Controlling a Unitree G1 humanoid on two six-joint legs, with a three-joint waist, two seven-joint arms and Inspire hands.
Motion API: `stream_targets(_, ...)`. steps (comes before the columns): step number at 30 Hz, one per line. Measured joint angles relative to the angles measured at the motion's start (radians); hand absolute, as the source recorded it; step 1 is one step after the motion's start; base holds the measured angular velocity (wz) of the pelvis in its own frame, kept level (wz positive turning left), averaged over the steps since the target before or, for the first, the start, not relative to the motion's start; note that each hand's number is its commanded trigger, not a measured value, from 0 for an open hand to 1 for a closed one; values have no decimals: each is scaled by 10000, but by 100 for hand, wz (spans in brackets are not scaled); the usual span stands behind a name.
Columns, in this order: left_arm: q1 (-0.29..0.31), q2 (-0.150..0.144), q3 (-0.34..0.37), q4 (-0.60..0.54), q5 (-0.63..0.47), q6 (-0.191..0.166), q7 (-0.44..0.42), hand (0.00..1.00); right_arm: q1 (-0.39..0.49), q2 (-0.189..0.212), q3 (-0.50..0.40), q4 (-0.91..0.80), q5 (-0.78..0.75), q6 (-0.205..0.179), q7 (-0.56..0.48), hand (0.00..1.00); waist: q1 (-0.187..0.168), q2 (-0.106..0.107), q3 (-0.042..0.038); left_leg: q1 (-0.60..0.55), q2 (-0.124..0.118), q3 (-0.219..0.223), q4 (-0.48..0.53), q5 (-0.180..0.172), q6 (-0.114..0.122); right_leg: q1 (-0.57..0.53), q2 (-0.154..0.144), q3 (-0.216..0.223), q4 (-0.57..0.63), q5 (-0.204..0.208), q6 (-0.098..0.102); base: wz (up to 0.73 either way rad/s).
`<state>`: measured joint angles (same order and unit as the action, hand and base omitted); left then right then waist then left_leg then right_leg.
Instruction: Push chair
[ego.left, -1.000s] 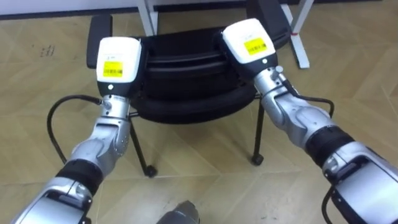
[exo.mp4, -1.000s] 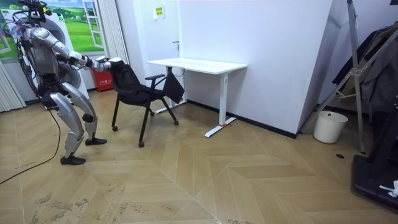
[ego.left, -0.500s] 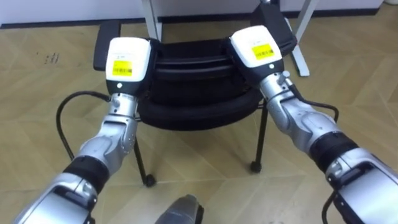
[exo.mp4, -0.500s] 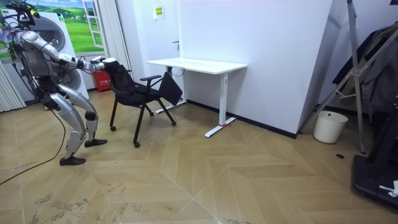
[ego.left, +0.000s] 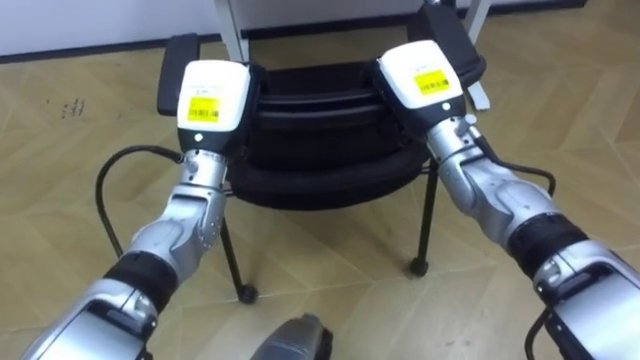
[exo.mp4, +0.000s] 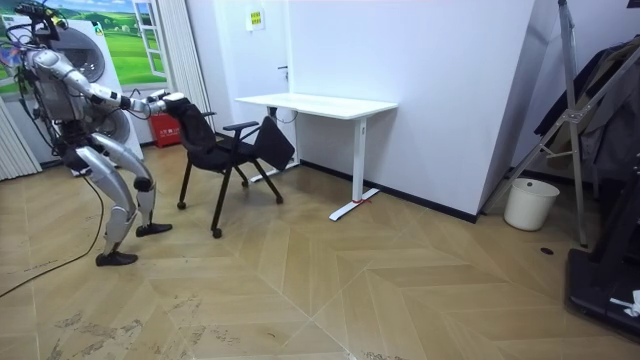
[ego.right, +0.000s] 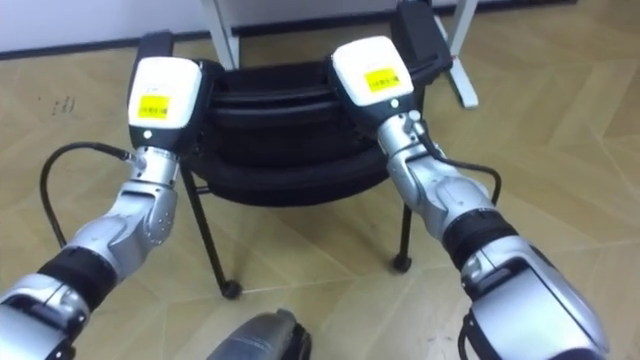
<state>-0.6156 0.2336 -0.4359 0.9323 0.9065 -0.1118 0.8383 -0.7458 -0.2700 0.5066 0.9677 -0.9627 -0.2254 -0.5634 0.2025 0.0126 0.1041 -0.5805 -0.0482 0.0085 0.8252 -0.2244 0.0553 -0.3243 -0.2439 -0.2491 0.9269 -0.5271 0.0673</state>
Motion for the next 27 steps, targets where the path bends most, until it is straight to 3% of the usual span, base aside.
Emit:
stream_targets(5,-218,44,-57,-57,41,-10,-212,100,18,-74,-199,50,5,-129,-59,100,-56,-139,-23,-15,-8,282,-183,-32,334,-89,-31,254,-404,376,244,-15)
stream_targets(7,-276,108,-117,-103,178,-37,-274,100,123,-70,-212,80,110,-150,-186,100,-178,-336,-70,35,-191,399,-352,-83,498,-52,-212,307,-599,572,437,-6)
stream_targets(9,-360,97,-137,-109,293,-39,-426,100,221,-63,-325,96,141,-151,-216,100,-318,-442,-74,116,-169,680,-334,-145,771,71,-349,264,-588,638,554,4)
stream_targets(11,-438,66,-182,-69,295,-41,-696,100,293,40,-493,225,153,-152,-213,100,-335,-531,-68,261,-30,1136,-227,-300,1019,107,-571,260,12,767,400,-2)
stream_targets(12,-466,52,-197,-46,302,-43,-848,100,330,103,-547,332,154,-155,-215,100,-433,-589,-74,375,132,1494,-147,-415,1172,47,-700,266,672,954,203,16)
stream_targets(13,-510,101,-225,26,320,-113,-924,100,395,102,-548,381,224,-171,-218,100,-521,-605,-68,487,340,1818,-64,-553,1237,2,-777,316,967,1180,132,19)
stream_targets(15,-542,129,-233,211,345,-270,-870,100,420,127,-546,436,231,-174,-217,100,-527,-630,-67,589,456,2104,-54,-683,1245,-297,-879,439,1203,1557,183,-16)
stream_targets(16,-540,167,-232,230,346,-324,-828,100,419,149,-544,434,236,-173,-224,100,-363,-621,-70,596,559,2267,-37,-777,1226,-459,-908,512,1479,1770,72,-42)
stream_targets(19,-553,223,-230,264,355,-409,-845,100,422,236,-539,461,236,-146,-225,100,-302,-607,-57,599,596,2286,232,-1022,1127,-945,-1045,607,2075,2354,-59,-24)
stream_targets(22,-553,288,-224,293,355,-482,-768,100,368,401,-510,573,248,-45,-350,100,-198,-591,-48,559,688,2221,240,-1204,839,-1525,-820,958,2443,3213,-267,-20)
stream_targets(23,-558,304,-225,285,356,-486,-742,100,367,409,-482,573,285,-30,-383,100,-159,-558,-39,535,701,2142,246,-1204,839,-1576,-721,979,2433,3214,-238,-32)
stream_targets(25,-603,342,-223,313,356,-488,-622,100,277,446,-462,597,285,2,-410,100,60,-337,53,472,703,1661,333,-1210,851,-2050,-75,980,2026,2949,18,-34)
stream_targets(27,-628,386,-229,342,354,-504,-612,100,274,489,-456,591,269,24,-444,100,20,-307,39,412,669,1461,308,-1207,847,-2493,250,792,1209,2938,26,12)
